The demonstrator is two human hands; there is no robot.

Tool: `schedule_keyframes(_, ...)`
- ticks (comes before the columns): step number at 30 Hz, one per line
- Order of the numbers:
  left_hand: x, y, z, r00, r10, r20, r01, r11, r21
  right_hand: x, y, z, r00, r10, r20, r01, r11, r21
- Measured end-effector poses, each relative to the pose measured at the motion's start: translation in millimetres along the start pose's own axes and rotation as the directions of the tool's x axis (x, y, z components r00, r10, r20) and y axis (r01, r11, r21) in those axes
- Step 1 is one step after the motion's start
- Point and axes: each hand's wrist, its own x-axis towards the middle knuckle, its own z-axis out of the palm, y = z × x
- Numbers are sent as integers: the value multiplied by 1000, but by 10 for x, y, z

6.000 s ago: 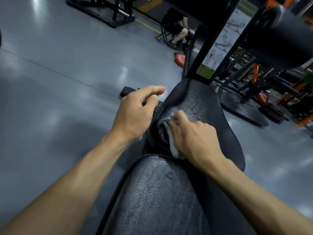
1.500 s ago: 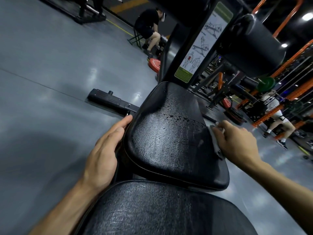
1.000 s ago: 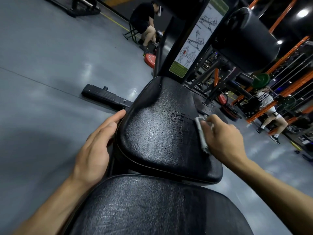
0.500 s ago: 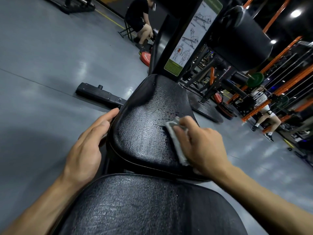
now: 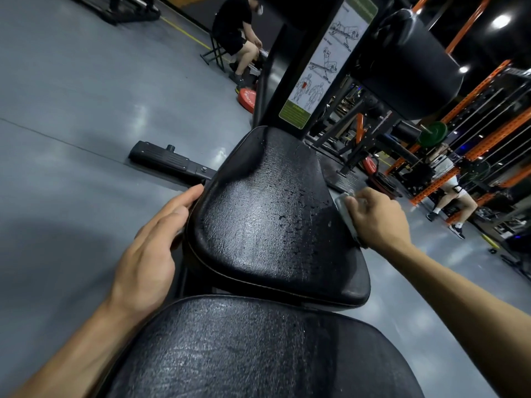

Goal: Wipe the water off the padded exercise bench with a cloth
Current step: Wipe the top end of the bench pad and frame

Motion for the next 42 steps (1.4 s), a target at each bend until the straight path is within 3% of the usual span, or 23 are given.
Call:
schedule_keyframes(7, -34, 117, 8, 998, -57, -8, 56, 995, -79, 138, -498, 36, 998, 3, -57, 4, 992, 128)
schedule_keyframes(15, -158, 620, 90, 998, -69, -1, 65, 946, -319, -159, -873, -94, 915, -394, -86, 400, 914, 69)
schedule_keyframes(17, -187, 700, 92, 997, -71, -4, 65, 937, -343, -24, -886, -95, 936, -345, -77, 346, 938, 12)
schedule_keyframes(20, -193, 749, 90, 998, -63, -13, 54, 933, -355, 67, -1033, -63, 968, -221, -119, 230, 971, 64)
schedule_keyframes(24, -188, 798, 85, 998, -45, -39, 28, 932, -362, -138, -1450, 30, 882, -439, -172, 459, 882, 106)
schedule_keyframes(26, -189, 809, 86, 998, -47, -35, 29, 918, -396, -159, -1539, 22, 833, -536, -135, 546, 837, 43)
schedule_keyframes(29, -211, 813, 86, 998, -52, -18, 39, 897, -441, 103, -1479, -39, 871, -486, -76, 482, 874, -63)
schedule_keyframes(32, -233, 843, 87, 998, -61, -19, 46, 894, -447, 257, -1454, -70, 911, -399, -105, 399, 917, -30)
schedule_keyframes(38, -248, 900, 78, 998, -63, -17, 50, 908, -417, -109, -1722, -30, 725, -681, -99, 685, 729, 4)
schedule_keyframes(42, -274, 935, 60, 997, -79, -19, 67, 930, -362, 228, -1732, -50, 763, -643, -70, 639, 766, -74)
